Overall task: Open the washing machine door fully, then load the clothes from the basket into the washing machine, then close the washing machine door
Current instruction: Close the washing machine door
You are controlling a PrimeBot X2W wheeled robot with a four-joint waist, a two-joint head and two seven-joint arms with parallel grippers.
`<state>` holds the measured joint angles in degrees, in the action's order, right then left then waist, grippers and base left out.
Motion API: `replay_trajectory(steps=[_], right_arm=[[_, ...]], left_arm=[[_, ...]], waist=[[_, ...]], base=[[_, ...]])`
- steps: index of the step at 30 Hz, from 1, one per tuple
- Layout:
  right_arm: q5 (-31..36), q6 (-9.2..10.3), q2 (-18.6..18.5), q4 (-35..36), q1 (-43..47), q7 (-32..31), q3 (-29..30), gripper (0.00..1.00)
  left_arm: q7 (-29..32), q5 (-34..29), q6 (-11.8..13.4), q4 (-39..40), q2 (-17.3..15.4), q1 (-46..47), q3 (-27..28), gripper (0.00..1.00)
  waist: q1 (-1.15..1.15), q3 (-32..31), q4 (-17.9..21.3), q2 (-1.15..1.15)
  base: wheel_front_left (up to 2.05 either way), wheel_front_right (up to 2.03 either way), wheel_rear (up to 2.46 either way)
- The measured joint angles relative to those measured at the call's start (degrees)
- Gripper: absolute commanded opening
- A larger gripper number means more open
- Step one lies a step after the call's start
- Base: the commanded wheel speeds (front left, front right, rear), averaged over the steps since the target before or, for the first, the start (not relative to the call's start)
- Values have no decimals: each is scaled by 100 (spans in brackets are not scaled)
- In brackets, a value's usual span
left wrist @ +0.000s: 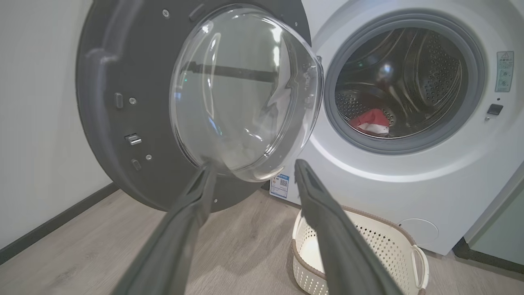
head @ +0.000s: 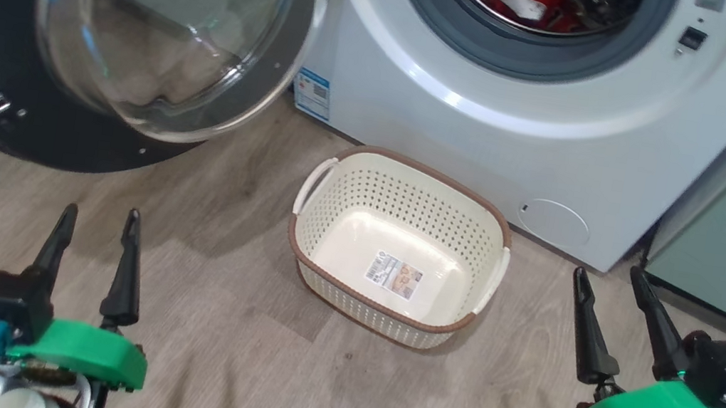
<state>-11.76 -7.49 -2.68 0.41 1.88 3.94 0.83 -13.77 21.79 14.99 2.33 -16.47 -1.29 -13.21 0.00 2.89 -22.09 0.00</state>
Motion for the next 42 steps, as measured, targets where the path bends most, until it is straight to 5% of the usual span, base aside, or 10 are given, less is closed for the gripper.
replay_trajectory(steps=[20, 21, 22, 23, 33, 42], right_arm=[[-91, 0, 0, -67, 15, -14, -67, 100], [-91, 0, 0, -67, 15, -13, -65, 100], [-91, 0, 0, -67, 16, -12, -63, 100], [-91, 0, 0, -67, 16, -9, -59, 100], [-90, 0, 0, -13, 18, -10, -42, 100], [-31, 0, 0, 122, -6, -86, 22, 100]], left_arm=[[0, 104, 87, -25, -3, -18, 21, 100], [0, 118, 93, -23, -2, -19, 22, 80], [0, 118, 118, -16, 0, -19, 26, 17], [2, 125, 134, -15, 1, -19, 30, 0], [-43, 229, 154, 296, 22, -12, 277, 0], [-52, 1426, -512, 1028, 68, 481, 1354, 0]], waist=[[0, -107, -95, 0], [0, -101, -99, 0], [0, -98, -105, 0], [0, -99, -113, 0], [0, -14, -174, 0], [0, 218, -194, 0]], base=[[0, 0, 0], [0, 0, 0], [0, 0, 0], [0, 0, 0], [0, 0, 0], [0, 0, 0]])
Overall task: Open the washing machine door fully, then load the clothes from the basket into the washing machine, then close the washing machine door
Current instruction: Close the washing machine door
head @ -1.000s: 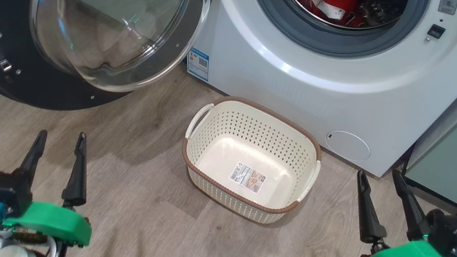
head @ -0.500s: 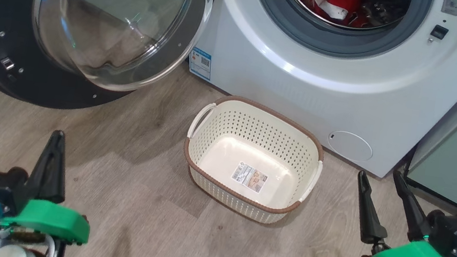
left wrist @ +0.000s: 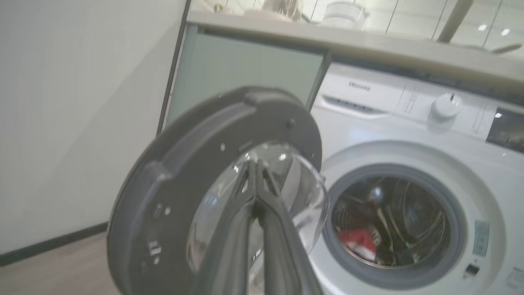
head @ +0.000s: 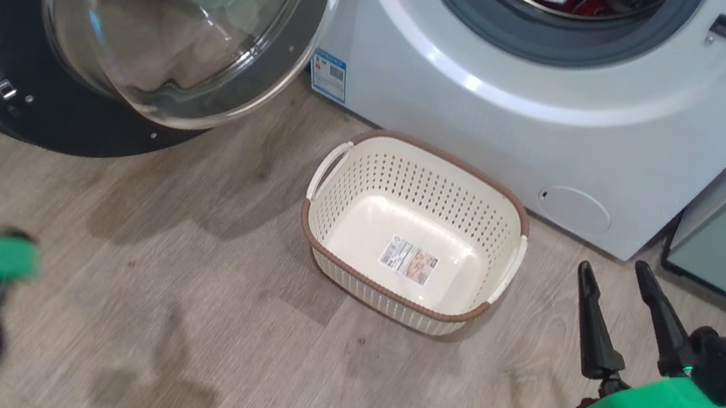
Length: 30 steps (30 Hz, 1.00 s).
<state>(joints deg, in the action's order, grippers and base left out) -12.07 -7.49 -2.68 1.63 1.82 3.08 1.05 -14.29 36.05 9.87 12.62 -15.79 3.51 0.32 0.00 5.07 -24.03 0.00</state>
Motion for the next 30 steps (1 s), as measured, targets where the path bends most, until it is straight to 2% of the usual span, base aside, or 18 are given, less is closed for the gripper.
replay_trajectory(steps=[6, 11, 14, 18, 25, 30], right_arm=[[58, 0, 0, 90, -36, -15, 14, 100], [108, 0, 0, 137, -187, -76, 5, 100], [168, 0, -1, 188, -268, -118, -16, 100], [240, 0, -2, 232, -372, -170, -73, 100], [363, 0, -3, 394, -527, -307, -97, 100], [455, 0, -4, 525, -628, -368, -91, 100]], left_arm=[[98, 1521, -699, -80, -264, 872, 1042, 0], [616, 3095, -1083, -932, -561, 1923, 1850, 0], [956, 3764, -1089, -1704, -812, 2462, 2257, 0], [1333, 4334, -1069, -2896, -1235, 2937, 2733, 0], [1634, 4776, -938, -4488, -1649, 3532, 3119, 0], [1716, 4812, -907, -5232, -1924, 3701, 3233, 0]], waist=[[0, 220, 36, 0], [0, 390, 112, 0], [0, 496, 181, 0], [0, 647, 318, 0], [-1, 972, 518, 0], [-1, 1209, 633, 0]], base=[[0, 0, 0], [0, 0, 0], [0, 0, 0], [0, 0, 0], [0, 0, 0], [0, 0, 0]])
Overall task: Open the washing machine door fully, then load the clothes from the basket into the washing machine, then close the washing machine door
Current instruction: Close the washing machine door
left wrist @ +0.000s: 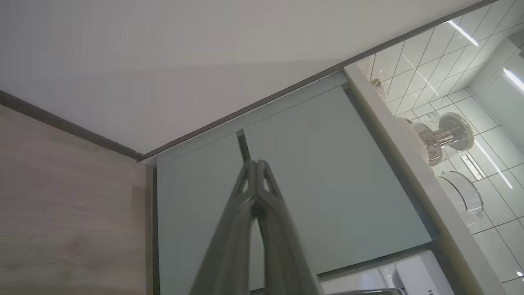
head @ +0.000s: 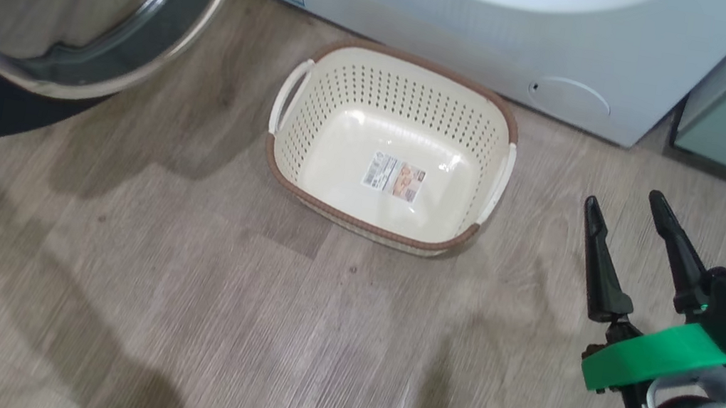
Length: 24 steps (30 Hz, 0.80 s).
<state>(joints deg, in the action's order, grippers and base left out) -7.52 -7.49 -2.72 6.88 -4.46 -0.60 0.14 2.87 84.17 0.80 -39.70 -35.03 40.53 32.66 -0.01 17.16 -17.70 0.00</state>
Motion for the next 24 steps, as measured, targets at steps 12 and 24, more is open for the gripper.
replay_trajectory(steps=[12, 24], right_arm=[[111, 0, -2, 133, -116, -101, -18, 100], [144, 0, -2, 137, -122, -153, -57, 100]], left_arm=[[998, 63, -182, -771, -55, 225, -423, 0], [1856, 174, -376, -789, -57, 344, -762, 0]], waist=[[0, 315, 53, 0], [0, 371, 83, 0]], base=[[0, 0, 0], [0, 0, 0]])
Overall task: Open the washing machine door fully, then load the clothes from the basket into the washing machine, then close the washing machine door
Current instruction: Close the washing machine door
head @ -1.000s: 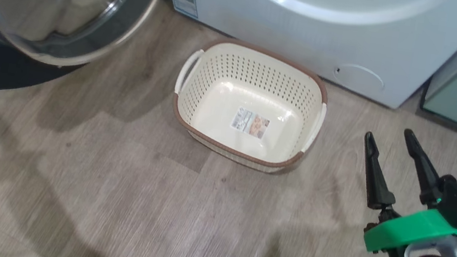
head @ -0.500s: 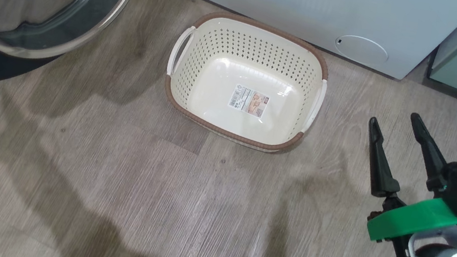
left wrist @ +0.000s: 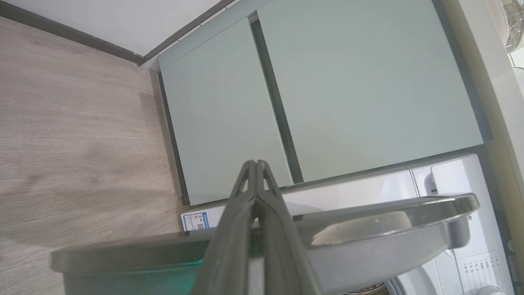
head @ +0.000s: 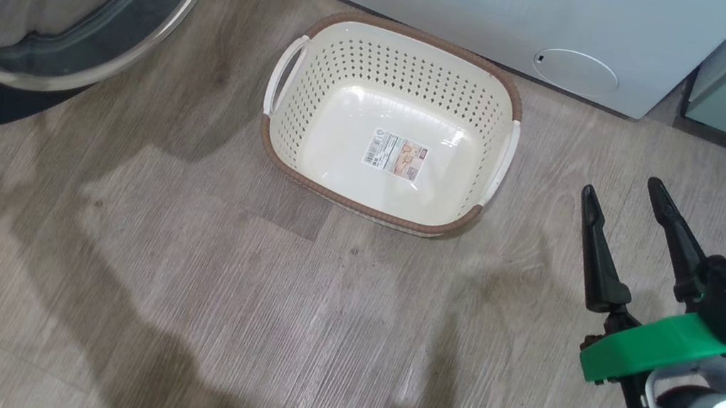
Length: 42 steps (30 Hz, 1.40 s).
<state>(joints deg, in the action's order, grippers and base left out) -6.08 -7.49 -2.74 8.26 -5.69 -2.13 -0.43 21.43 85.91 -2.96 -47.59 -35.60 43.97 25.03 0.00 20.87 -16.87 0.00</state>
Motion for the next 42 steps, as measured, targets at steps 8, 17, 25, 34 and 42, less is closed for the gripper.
replay_trajectory(steps=[8, 17, 25, 34, 42], right_arm=[[5, 0, -1, 1, -6, -9, 33, 100], [-40, 0, -1, -37, -7, 12, 53, 100], [-158, 0, -1, -158, -23, 144, 53, 100], [-334, 0, -1, -316, -25, 392, 55, 100], [-409, 0, -1, -402, -24, 537, 109, 100]], left_arm=[[645, 242, -148, 154, -63, -8, 23, 0], [1494, 602, -186, 604, -53, -149, 36, 0], [2259, 999, -30, 1251, 68, -615, 71, 0], [2895, 1418, 222, 2320, 114, -1475, 337, 0], [3343, 1594, 413, 3482, 218, -2102, 375, 0]], waist=[[0, -32, 22, 0], [0, -130, -16, 0], [0, -239, -20, 0], [0, -365, 181, 0], [0, -446, 355, 0]], base=[[0, 0, 0], [0, 0, 0], [0, 0, 0], [0, 0, 0], [0, 0, 0]])
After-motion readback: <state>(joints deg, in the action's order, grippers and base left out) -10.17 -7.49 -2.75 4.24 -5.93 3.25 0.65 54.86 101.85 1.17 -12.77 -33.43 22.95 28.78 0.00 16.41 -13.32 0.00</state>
